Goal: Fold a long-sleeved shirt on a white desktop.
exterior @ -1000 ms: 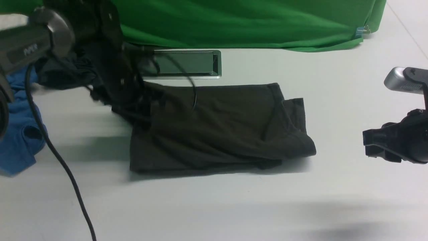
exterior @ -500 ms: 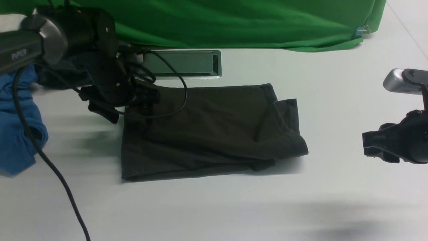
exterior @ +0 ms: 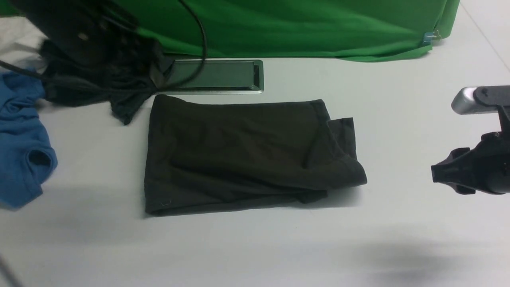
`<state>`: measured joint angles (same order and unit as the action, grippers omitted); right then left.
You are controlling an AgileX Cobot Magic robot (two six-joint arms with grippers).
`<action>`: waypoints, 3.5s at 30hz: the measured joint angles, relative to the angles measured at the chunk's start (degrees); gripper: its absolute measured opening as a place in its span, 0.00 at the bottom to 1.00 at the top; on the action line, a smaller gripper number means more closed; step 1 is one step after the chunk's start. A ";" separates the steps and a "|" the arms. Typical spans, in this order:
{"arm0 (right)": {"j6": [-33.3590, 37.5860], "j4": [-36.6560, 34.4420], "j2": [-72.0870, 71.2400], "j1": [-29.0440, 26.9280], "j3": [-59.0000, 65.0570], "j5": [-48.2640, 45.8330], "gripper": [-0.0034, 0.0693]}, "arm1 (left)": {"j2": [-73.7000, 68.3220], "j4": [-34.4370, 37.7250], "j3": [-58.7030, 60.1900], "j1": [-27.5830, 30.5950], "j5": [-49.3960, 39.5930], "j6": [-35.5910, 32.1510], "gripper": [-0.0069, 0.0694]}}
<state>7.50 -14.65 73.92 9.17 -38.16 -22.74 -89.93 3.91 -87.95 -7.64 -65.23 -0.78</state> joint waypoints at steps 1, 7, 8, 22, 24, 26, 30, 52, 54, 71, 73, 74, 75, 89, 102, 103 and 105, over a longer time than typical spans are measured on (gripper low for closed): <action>0.11 -1.60 -0.11 0.00 0.93 1.13 0.36 | 2.67 0.11 1.20 0.00 -0.51 -0.74 1.00; 0.67 -8.94 -4.87 0.00 4.85 4.40 0.29 | 19.16 0.40 11.05 0.00 -4.03 -2.34 0.98; 0.81 -9.35 -6.26 0.00 4.91 4.34 0.27 | 21.65 0.40 12.74 0.00 -4.02 -2.34 0.96; 11.46 -10.62 -41.97 0.00 4.97 -2.33 0.08 | 62.05 11.04 45.91 0.00 8.54 -9.86 0.22; 12.94 -10.73 -45.40 0.00 4.97 -4.01 0.07 | 64.73 14.07 47.27 0.00 9.61 -11.82 0.16; 14.30 -10.92 -52.76 0.00 4.97 -8.46 0.07 | 70.43 19.77 48.36 0.00 10.74 -14.78 0.11; 13.28 -10.51 -58.22 0.00 4.97 -12.33 0.08 | 75.24 21.58 48.43 0.00 11.44 -15.71 0.11; 12.44 -10.11 -61.04 0.00 5.02 -15.42 0.21 | 79.18 18.71 52.77 1.00 24.04 -22.28 0.11; 12.44 -10.11 -61.04 0.00 5.02 -15.42 0.21 | 80.53 17.30 55.32 1.58 30.05 -23.29 0.11; 12.44 -9.93 -61.04 -0.01 5.06 -15.53 0.26 | 90.03 -6.16 88.31 6.76 49.59 3.07 0.11; 12.44 -9.93 -61.04 -0.01 5.06 -15.53 0.27 | 90.03 -5.96 88.31 6.76 50.12 3.07 0.12; 12.44 -9.93 -61.04 -0.01 5.06 -15.53 0.27 | 90.03 -5.94 88.31 6.76 50.17 3.07 0.12; 12.44 -9.93 -61.04 -0.01 5.06 -15.53 0.27 | 90.03 -5.94 88.31 6.76 50.24 3.07 0.12; 12.44 -9.88 -61.04 -0.01 5.06 -15.58 0.31 | 90.03 -5.76 88.31 4.81 50.47 3.07 0.12; 12.44 -10.30 -64.22 -16.05 6.86 -15.05 0.33 | 90.03 -5.71 88.31 4.81 50.53 2.86 0.12; 12.44 -10.35 -64.84 -17.95 7.56 -14.68 0.33 | 90.03 -5.71 88.31 4.81 50.53 2.86 0.12; 12.44 -10.35 -66.06 -19.71 9.04 -13.83 0.33 | 90.03 -5.71 88.31 4.81 50.53 2.86 0.12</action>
<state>19.94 -25.00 7.85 -10.53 -29.13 -36.58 0.11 -1.80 0.36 -2.83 -14.70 2.09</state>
